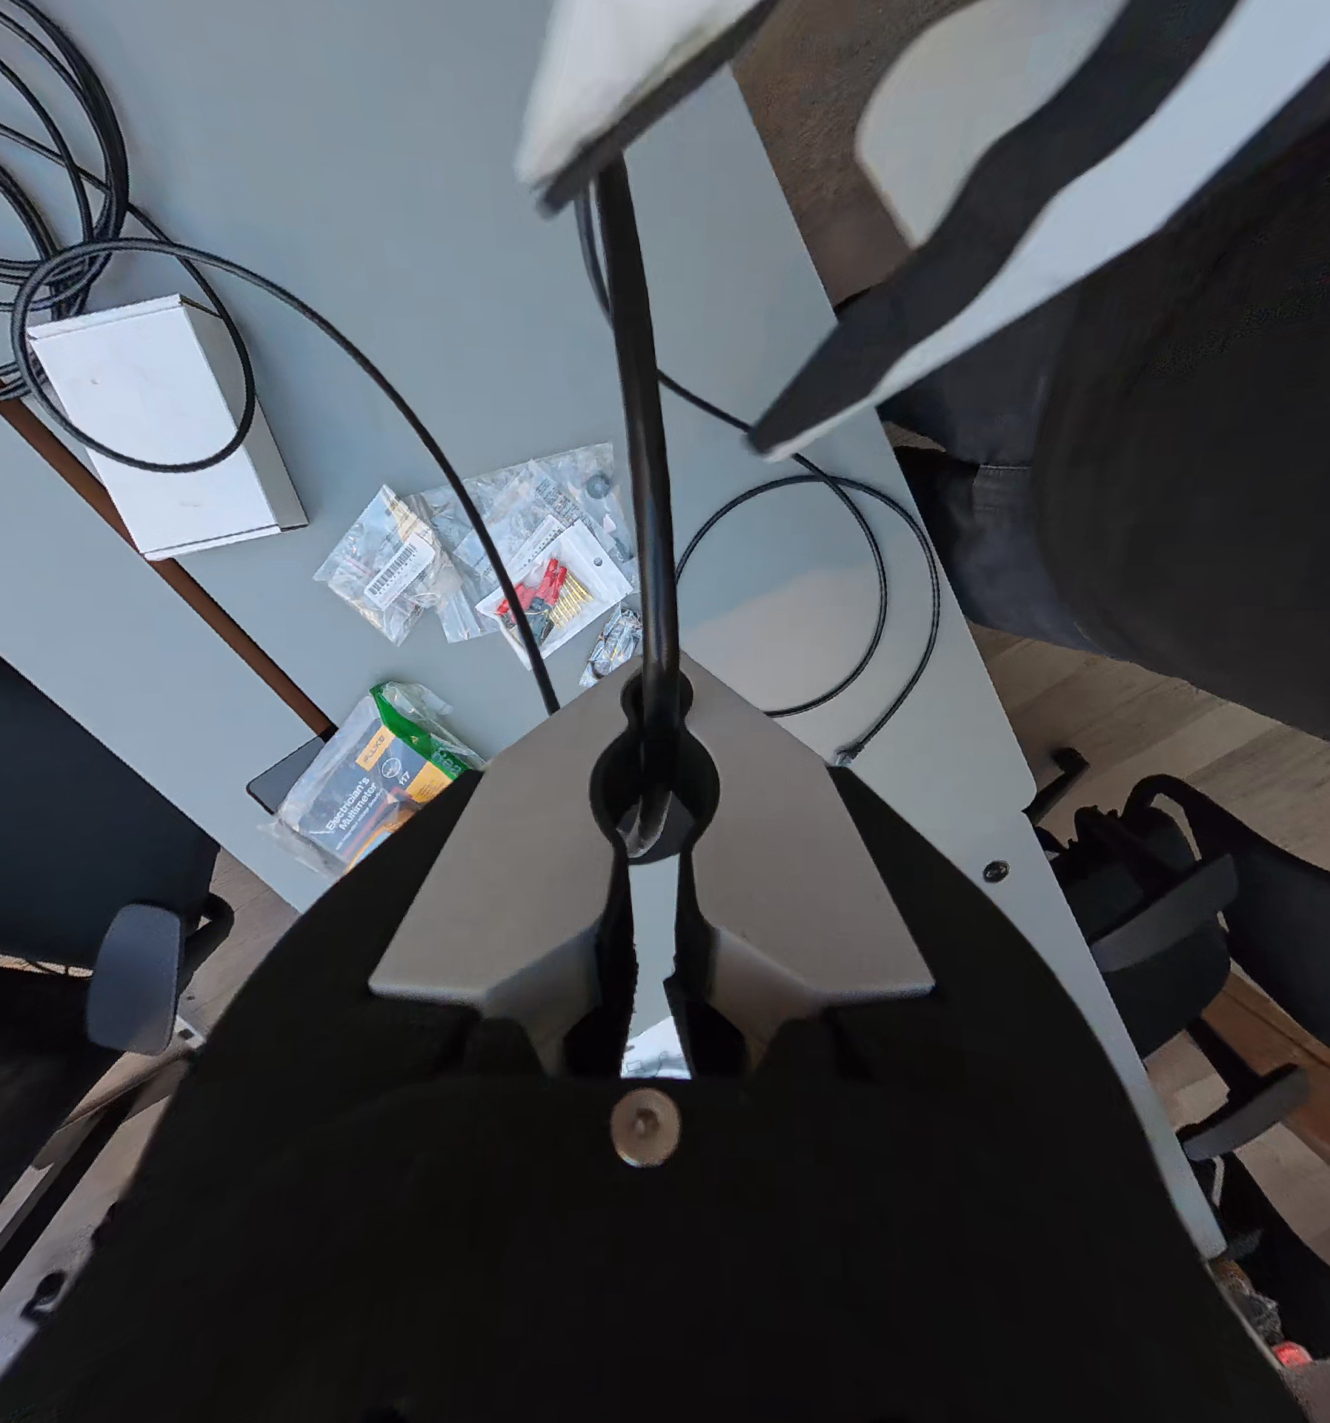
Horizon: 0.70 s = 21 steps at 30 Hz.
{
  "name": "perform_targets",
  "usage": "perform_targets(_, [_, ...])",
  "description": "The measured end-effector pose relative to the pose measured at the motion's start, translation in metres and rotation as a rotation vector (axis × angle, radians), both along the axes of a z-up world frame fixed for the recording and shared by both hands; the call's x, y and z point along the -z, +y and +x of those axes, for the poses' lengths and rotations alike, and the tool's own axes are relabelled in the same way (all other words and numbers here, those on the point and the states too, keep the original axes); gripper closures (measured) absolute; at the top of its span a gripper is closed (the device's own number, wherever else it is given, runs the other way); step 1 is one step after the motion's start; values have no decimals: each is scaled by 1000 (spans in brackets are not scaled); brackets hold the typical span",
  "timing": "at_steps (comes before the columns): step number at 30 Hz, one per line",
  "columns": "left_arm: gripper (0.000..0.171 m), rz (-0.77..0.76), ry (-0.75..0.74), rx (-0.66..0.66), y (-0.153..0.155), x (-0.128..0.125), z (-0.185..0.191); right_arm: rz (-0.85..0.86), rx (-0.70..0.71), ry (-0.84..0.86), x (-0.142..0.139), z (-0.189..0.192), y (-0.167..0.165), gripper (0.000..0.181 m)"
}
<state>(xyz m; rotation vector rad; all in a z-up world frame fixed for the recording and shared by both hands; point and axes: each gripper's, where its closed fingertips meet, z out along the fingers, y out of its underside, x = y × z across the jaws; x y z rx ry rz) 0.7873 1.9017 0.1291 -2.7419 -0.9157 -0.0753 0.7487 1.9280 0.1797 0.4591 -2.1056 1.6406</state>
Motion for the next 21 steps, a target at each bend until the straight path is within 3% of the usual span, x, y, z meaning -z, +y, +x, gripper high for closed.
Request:
perform_targets(2, [171,19,12,12,9,-7,2,68,14,114,3,-9,-14,143])
perform_targets(4, [171,53,43,15,16,-14,2,69,-22,165,0,0,-20,181])
perform_targets(7, [165,127,178,-2,15,-15,-2,69,-33,91,-5,4,-21,181])
perform_targets(9, [141,232,280,-70,9,-6,-5,58,-7,71,-10,-3,-20,181])
perform_targets(13, [126,456,485,-312,-19,37,-22,33,-7,26,-29,-5,-13,181])
perform_targets(16, [124,654,577,-477,-16,66,-46,25,-1,21,-43,-7,-10,181])
perform_targets(19, [140,805,638,-617,-7,83,-78,-3,21,-3,-58,-11,-5,181])
perform_targets(21, [167,866,620,-656,1,91,-91,-30,53,-15,-67,-19,4,181])
